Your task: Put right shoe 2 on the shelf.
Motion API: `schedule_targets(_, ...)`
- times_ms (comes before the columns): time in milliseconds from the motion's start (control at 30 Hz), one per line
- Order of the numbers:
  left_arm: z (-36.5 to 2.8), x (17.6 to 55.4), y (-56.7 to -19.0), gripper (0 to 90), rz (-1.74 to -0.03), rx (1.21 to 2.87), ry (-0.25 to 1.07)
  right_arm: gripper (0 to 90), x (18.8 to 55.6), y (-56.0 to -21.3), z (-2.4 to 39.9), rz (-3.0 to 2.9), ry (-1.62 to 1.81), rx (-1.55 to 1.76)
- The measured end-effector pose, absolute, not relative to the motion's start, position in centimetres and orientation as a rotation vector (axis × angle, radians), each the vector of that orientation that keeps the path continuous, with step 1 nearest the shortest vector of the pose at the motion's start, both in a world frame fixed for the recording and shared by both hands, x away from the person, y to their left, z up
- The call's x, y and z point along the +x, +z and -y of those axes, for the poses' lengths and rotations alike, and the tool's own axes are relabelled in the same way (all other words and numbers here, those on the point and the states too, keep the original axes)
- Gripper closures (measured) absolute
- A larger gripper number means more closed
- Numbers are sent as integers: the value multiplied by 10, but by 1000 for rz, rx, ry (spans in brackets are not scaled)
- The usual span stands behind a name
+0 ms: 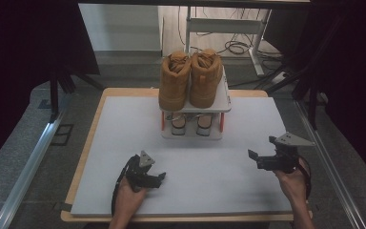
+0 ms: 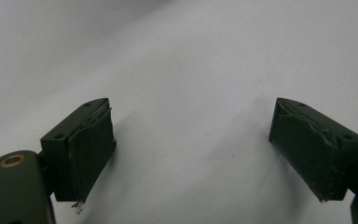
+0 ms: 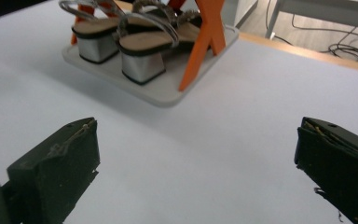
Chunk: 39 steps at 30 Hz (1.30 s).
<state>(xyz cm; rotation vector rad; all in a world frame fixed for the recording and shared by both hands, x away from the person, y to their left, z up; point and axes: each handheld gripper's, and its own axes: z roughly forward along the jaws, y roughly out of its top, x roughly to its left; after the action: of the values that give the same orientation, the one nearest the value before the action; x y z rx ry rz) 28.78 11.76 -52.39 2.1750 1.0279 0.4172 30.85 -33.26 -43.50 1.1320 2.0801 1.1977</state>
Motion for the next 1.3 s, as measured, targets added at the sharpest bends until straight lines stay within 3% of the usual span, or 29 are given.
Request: schedule_targets(1300,-117,287,-524,135,-1026,2174,424,0,289,-511,339,-2239,1046,1245)
